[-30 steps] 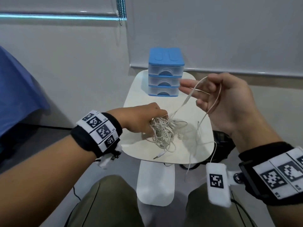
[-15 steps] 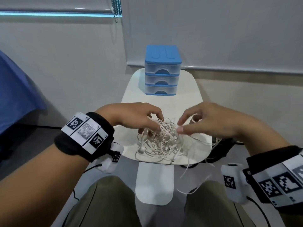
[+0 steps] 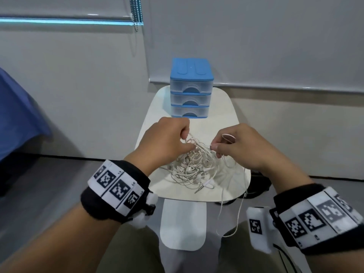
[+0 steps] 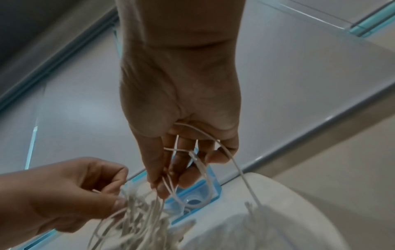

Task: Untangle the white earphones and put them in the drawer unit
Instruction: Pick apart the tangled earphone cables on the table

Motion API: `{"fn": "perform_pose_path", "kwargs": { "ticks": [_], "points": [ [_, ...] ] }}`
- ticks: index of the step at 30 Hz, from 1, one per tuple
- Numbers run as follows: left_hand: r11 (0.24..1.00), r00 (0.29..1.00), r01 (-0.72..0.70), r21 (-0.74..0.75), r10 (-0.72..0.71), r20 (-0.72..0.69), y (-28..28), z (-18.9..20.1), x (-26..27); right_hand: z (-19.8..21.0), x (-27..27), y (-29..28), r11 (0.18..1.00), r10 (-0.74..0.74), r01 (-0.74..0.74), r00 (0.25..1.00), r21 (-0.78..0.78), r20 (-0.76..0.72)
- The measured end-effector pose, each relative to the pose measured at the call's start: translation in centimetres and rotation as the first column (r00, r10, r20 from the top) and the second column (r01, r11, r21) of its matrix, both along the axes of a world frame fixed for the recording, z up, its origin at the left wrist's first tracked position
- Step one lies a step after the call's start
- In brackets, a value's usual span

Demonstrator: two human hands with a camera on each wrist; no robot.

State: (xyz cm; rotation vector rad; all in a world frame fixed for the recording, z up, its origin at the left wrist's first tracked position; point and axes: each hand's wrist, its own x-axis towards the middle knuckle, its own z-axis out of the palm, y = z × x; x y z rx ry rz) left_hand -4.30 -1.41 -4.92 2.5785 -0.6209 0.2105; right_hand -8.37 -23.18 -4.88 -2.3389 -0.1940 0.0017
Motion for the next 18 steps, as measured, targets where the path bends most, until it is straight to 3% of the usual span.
{"fn": "perform_pose_path", "kwargs": {
  "ticks": [3,7,13,18],
  "points": [
    [0.993,0.998,-0.020,-0.120,0.013,-0.065,-0.3,-1.1,-0.9,-1.2,0.2,0.4,0.988,-0.001,0.000,1.000,0.156,0.003],
    [0.950,0.992,-0.026,-0.310,-0.015,-0.129,-0.3,-1.7,-1.7,-1.7,0.0,1.3,0.971,-0.001,-0.003,1.000,0.241,0.015],
    [0.895,0.967,-0.034,-0.444,-0.084,-0.242,0.2,-2.0,-2.1,-2.0,0.4,1.4,0.969,-0.030,0.025,0.999,0.245,0.015],
    [0.880,0.970,-0.010,-0.474,-0.105,-0.217,0.3,-2.0,-2.4,-2.1,0.6,1.5,0.976,-0.013,0.008,1.000,0.217,0.021]
  ]
}}
